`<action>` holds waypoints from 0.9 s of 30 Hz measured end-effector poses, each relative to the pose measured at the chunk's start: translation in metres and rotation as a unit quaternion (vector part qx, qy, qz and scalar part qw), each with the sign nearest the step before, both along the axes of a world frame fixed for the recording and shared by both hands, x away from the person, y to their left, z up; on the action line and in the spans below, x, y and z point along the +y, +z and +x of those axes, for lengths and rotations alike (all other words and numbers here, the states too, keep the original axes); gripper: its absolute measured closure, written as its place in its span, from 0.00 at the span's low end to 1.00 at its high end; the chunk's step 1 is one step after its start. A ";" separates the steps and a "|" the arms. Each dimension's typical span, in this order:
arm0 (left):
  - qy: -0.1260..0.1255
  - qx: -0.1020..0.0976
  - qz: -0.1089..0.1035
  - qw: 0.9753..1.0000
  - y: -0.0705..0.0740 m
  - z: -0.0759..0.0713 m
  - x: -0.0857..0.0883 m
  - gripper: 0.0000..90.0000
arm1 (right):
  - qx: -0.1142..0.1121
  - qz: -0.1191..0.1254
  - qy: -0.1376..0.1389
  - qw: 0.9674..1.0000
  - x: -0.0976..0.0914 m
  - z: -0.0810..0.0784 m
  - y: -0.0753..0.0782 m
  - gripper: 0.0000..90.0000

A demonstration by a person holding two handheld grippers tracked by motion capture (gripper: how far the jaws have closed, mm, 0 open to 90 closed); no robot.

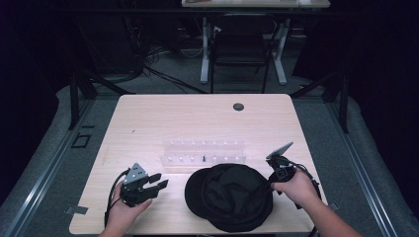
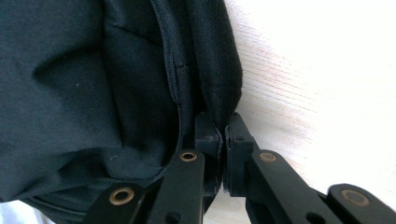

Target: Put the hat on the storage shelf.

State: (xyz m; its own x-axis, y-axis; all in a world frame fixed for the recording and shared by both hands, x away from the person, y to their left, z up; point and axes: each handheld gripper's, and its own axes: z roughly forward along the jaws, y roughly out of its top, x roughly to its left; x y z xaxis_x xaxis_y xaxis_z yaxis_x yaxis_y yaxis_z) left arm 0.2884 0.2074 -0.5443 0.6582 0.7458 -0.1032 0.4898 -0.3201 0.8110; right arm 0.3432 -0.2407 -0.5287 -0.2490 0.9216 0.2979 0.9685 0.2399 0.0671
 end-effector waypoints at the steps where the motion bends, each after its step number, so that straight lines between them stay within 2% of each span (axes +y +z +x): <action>1: -0.001 0.001 0.000 1.000 0.000 0.000 0.001 0.67 | 0.005 -0.003 0.006 1.000 -0.001 0.001 0.002 0.97; 5: 0.002 0.000 0.001 1.000 -0.001 0.000 0.002 0.67 | 0.011 0.014 0.003 1.000 -0.005 0.000 0.007 0.97; 7: 0.005 0.001 0.000 1.000 0.000 0.000 0.003 0.67 | -0.003 0.037 -0.018 0.999 -0.007 -0.002 0.009 0.97; 8: 0.007 0.001 0.001 1.000 0.000 0.000 0.004 0.67 | 0.010 0.035 0.001 0.999 -0.010 -0.001 0.014 0.97; 9: 0.009 -0.003 -0.003 1.000 -0.001 0.000 0.005 0.67 | 0.002 0.047 -0.016 0.999 -0.009 -0.003 0.015 0.97; 10: 0.009 -0.003 -0.003 1.000 -0.001 0.000 0.005 0.67 | 0.002 0.047 -0.016 0.999 -0.009 -0.003 0.015 0.97; 11: 0.009 -0.001 -0.002 1.000 -0.001 0.000 0.005 0.67 | 0.001 0.064 -0.020 0.998 -0.012 -0.005 0.022 0.97; 13: 0.010 0.001 0.000 1.000 -0.001 0.000 0.006 0.67 | 0.005 0.067 -0.013 0.998 -0.014 -0.005 0.024 0.97; 14: 0.010 0.002 0.000 1.000 -0.001 0.000 0.006 0.67 | 0.001 0.077 -0.023 0.997 -0.014 -0.007 0.027 0.98; 16: 0.011 0.002 -0.001 1.000 -0.001 0.000 0.006 0.67 | 0.007 0.095 -0.019 0.995 -0.017 -0.009 0.038 0.98; 18: 0.012 0.002 0.002 1.000 -0.001 -0.001 0.006 0.67 | 0.004 0.106 -0.028 0.994 -0.017 -0.011 0.043 0.98; 21: 0.010 0.003 0.002 1.000 -0.002 0.000 0.006 0.67 | 0.001 0.113 -0.027 0.993 -0.017 -0.013 0.050 0.98; 22: 0.010 0.004 0.002 1.000 -0.002 0.000 0.006 0.67 | 0.001 0.110 -0.026 0.994 -0.016 -0.014 0.057 0.98; 27: 0.010 0.006 0.002 1.000 -0.002 0.000 0.007 0.67 | -0.002 0.101 -0.031 0.994 -0.013 -0.015 0.071 0.98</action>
